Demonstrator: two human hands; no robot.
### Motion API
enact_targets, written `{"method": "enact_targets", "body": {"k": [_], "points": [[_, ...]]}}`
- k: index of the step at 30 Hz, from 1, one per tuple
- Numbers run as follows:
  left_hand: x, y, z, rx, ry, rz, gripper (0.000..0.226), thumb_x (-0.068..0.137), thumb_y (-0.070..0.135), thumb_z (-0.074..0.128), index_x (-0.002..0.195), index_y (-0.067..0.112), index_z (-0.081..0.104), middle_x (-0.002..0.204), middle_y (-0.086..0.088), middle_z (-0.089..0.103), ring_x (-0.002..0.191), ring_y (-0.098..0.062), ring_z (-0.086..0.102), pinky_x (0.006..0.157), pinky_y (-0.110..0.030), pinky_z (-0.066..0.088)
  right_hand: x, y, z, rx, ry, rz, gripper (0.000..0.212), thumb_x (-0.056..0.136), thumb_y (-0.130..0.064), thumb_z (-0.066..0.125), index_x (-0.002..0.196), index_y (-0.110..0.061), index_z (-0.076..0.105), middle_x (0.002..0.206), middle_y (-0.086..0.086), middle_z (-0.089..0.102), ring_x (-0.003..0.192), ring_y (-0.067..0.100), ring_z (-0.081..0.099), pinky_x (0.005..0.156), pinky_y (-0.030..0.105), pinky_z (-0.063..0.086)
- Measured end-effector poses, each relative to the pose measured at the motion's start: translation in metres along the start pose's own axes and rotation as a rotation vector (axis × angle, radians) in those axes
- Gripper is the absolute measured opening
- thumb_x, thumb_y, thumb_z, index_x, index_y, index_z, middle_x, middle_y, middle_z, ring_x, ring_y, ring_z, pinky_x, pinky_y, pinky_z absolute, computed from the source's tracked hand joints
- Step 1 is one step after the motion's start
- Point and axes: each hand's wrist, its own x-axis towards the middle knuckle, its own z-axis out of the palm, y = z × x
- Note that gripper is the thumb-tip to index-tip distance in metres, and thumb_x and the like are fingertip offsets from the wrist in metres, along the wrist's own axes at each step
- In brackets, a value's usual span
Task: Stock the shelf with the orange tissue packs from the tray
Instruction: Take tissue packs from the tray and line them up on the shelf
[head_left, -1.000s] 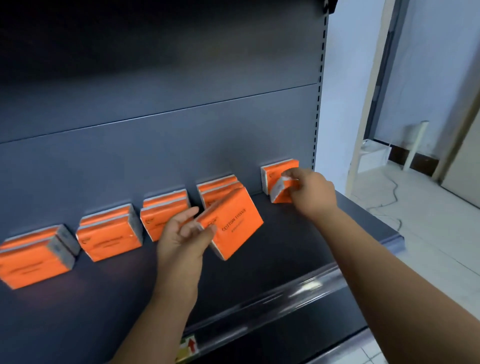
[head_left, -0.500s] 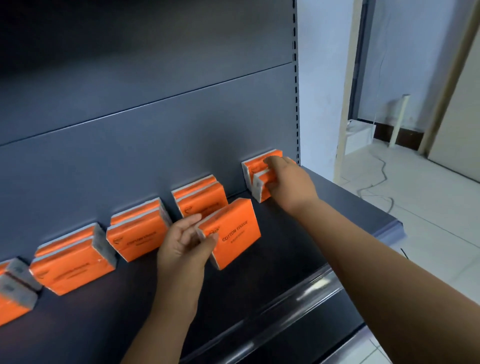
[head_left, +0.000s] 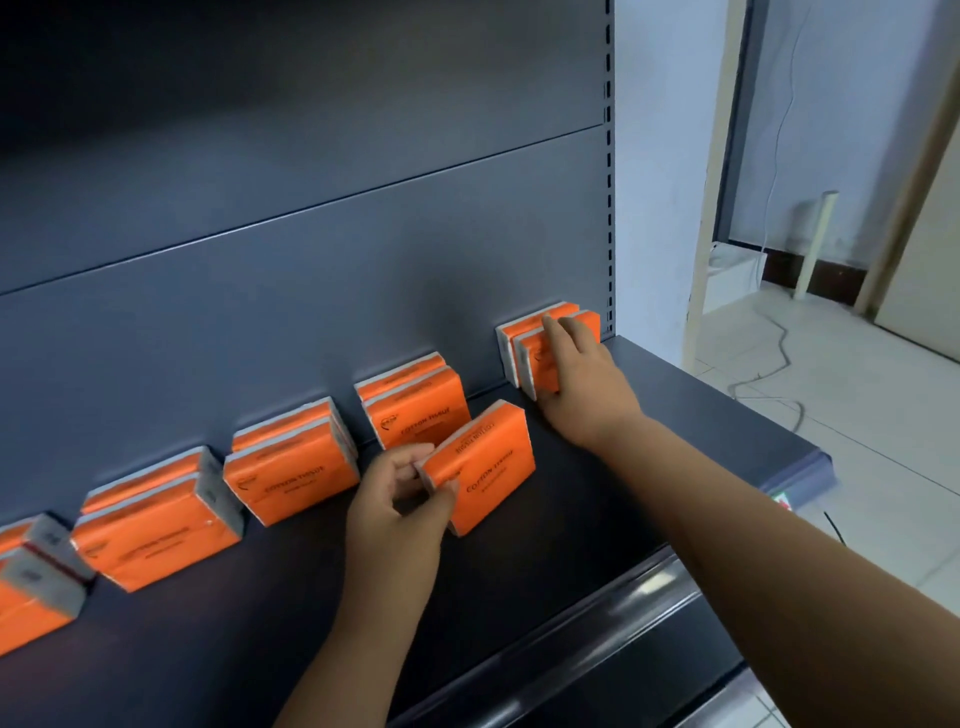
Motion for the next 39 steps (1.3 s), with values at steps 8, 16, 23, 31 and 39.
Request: {"method": "enact_targets", "body": {"k": [8, 16, 23, 31, 39], "points": [[0.001, 0.0, -0.001, -0.045, 0.001, -0.093, 0.053, 0.091, 0.009, 0.077, 0.133, 0.038, 0.062, 0.123, 0.012, 0.069, 0.116, -0.005, 0.063, 0.092, -0.031, 0.052, 0.006, -0.001, -0.006, 0.009, -0.07, 0.024, 0.077, 0.094, -0.024, 0.062, 0.162, -0.021, 0.027, 0.17, -0.001, 0.019, 0.148, 0.036, 0.035, 0.111, 0.053, 0.045], [-0.001, -0.002, -0.001, -0.017, 0.03, -0.12, 0.029, 0.092, 0.012, 0.077, 0.114, 0.031, 0.071, 0.114, 0.01, 0.074, 0.111, -0.007, 0.068, 0.091, -0.032, 0.056, 0.002, -0.011, -0.002, -0.015, -0.051, 0.026, 0.076, 0.095, -0.023, 0.062, 0.161, -0.031, 0.024, 0.173, -0.009, 0.009, 0.139, 0.038, 0.047, 0.097, 0.051, 0.055], [-0.001, 0.001, -0.013, -0.036, 0.053, -0.081, 0.028, 0.094, 0.013, 0.075, 0.113, 0.033, 0.072, 0.112, 0.009, 0.074, 0.109, -0.011, 0.069, 0.095, -0.041, 0.057, -0.01, -0.031, -0.007, -0.089, 0.039, 0.034, 0.048, 0.097, -0.019, 0.058, 0.144, -0.024, 0.048, 0.17, -0.008, 0.022, 0.115, 0.034, 0.063, 0.075, 0.042, 0.058], [-0.006, 0.014, -0.07, -0.043, 0.11, -0.064, 0.026, 0.094, 0.009, 0.073, 0.105, 0.033, 0.073, 0.1, 0.014, 0.076, 0.099, -0.007, 0.072, 0.096, -0.048, 0.059, -0.043, -0.084, -0.003, 0.361, 0.039, -0.194, 0.028, 0.085, -0.004, 0.057, 0.085, -0.025, 0.076, 0.082, -0.008, 0.076, 0.078, 0.019, 0.069, 0.074, 0.04, 0.057], [-0.032, 0.013, -0.19, 0.081, 0.257, -0.01, 0.035, 0.092, -0.003, 0.069, 0.105, 0.029, 0.072, 0.089, 0.018, 0.073, 0.085, 0.0, 0.066, 0.082, -0.025, 0.053, -0.093, -0.181, 0.025, 0.37, -0.309, -0.53, 0.025, 0.083, -0.029, 0.051, 0.098, -0.029, 0.07, 0.097, -0.014, 0.075, 0.091, 0.012, 0.072, 0.083, 0.044, 0.058]]}}
